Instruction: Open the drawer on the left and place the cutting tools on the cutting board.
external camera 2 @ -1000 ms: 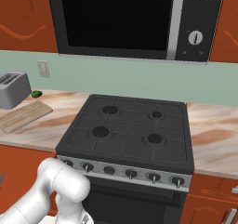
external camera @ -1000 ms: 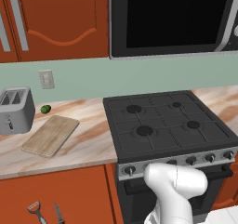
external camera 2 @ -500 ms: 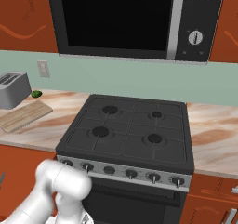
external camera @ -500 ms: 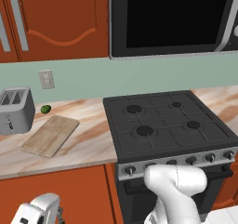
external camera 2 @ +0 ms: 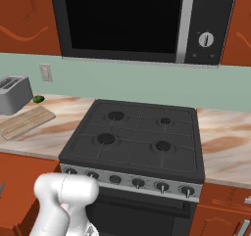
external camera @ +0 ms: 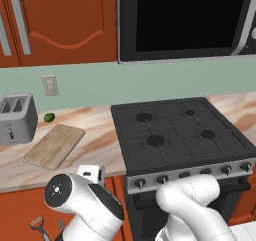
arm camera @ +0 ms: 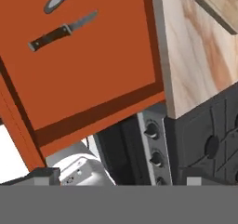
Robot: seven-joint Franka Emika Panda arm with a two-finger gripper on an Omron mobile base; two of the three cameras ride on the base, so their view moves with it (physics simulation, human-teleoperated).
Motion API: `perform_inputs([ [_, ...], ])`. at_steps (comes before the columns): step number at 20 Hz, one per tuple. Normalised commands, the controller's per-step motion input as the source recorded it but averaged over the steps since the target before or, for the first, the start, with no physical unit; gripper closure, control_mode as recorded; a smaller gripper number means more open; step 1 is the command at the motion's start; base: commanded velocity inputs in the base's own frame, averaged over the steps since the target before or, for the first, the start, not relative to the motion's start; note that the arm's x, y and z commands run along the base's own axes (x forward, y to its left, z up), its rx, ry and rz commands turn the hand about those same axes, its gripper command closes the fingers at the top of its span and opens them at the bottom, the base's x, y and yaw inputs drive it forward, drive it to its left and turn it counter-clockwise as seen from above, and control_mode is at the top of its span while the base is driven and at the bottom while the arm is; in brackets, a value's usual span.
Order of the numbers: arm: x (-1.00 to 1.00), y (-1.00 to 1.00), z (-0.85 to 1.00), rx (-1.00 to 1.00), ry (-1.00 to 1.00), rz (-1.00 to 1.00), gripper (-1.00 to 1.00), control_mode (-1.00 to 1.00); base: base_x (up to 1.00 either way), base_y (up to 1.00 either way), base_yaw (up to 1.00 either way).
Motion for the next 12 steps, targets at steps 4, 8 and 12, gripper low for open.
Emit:
perform_inputs([
  [4, 0.76, -0.09, 0.12, 0.06, 0.31, 0.06, -1.0, -1.0, 0.0, 0.0, 0.0],
  [8, 0.92, 0.19, 0.0, 0.04, 0.32, -0.13, -1.0, -1.0, 0.0, 0.0, 0.0],
  [12, 0.99, 0.41, -0.02, 0.04, 0.23, -0.31, -1.0, -1.0, 0.0, 0.0, 0.0],
])
